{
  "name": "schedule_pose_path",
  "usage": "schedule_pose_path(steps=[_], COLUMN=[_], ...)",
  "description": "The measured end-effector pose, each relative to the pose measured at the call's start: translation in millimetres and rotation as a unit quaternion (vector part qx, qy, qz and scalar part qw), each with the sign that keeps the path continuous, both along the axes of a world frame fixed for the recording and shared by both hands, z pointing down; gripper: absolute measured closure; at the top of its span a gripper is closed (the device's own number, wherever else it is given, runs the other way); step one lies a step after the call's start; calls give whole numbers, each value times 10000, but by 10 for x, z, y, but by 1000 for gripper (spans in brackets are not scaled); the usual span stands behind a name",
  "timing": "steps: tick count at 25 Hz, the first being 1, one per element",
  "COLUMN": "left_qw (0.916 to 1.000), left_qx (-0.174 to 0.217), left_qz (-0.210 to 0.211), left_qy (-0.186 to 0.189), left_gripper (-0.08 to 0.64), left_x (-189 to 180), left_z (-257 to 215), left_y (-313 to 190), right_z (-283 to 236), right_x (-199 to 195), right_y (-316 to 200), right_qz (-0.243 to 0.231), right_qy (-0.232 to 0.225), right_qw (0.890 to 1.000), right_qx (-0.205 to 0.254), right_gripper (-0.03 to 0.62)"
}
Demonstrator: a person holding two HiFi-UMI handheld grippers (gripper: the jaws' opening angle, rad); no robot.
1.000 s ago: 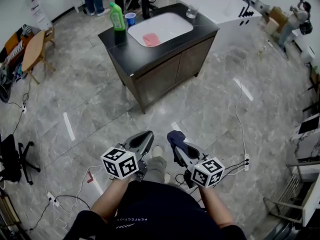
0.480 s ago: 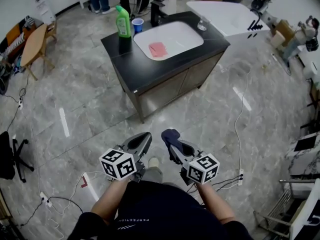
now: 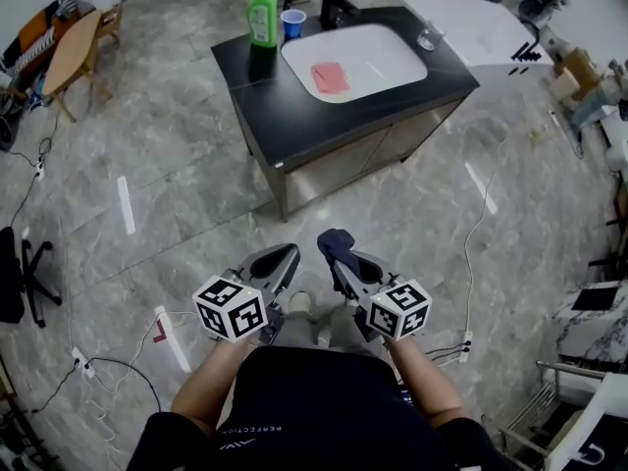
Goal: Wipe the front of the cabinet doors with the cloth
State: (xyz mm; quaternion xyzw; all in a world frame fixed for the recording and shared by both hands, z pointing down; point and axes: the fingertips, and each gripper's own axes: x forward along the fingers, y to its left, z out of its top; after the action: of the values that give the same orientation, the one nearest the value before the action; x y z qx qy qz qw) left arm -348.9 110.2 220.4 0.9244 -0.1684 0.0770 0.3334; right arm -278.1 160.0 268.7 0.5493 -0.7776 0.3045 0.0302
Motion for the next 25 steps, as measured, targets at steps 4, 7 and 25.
schedule_pose_path(steps=[4, 7, 25], left_qw=[9998, 9986, 9767], left_qx=[46, -44, 272], left_qz=[-189, -475, -2026], left_qy=[-104, -232, -654], left_gripper=[551, 551, 551], left_x=[-20, -59, 674], left_z=[37, 149, 746], left_y=[30, -25, -595], right_z=[119, 159, 790], right_x=[1, -57, 431], right_y=[-184, -323, -1048], right_qz=[-272, -613, -2116], right_qy=[-81, -21, -89], right_qw=[9996, 9981, 9772], right_qx=[-38, 49, -120], right_gripper=[508, 508, 508])
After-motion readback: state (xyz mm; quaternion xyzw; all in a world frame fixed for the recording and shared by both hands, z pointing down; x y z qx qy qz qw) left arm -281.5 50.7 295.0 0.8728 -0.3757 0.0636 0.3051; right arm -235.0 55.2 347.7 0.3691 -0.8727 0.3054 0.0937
